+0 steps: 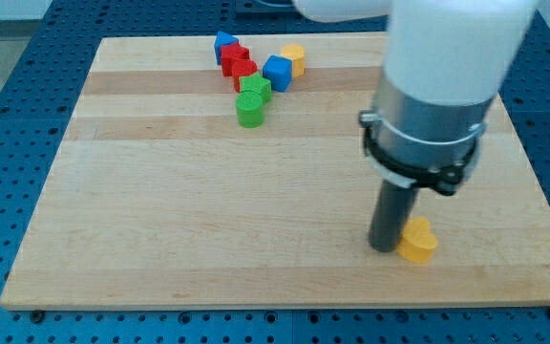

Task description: Push the yellow heart slightly right and down

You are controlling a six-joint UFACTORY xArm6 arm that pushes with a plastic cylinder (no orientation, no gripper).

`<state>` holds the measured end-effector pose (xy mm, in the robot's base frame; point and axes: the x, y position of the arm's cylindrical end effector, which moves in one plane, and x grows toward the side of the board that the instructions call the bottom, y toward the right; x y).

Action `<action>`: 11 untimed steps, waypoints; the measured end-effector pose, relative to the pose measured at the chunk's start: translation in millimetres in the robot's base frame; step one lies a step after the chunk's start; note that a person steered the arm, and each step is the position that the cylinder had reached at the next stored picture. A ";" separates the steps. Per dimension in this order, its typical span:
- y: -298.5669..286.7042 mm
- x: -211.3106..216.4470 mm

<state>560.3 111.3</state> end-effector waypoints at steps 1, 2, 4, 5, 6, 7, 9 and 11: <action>11.1 -8.8; 18.7 -24.4; 22.4 -13.3; -9.6 -5.1; -7.0 5.5; 20.0 2.5; 58.3 -8.1; 67.2 -8.1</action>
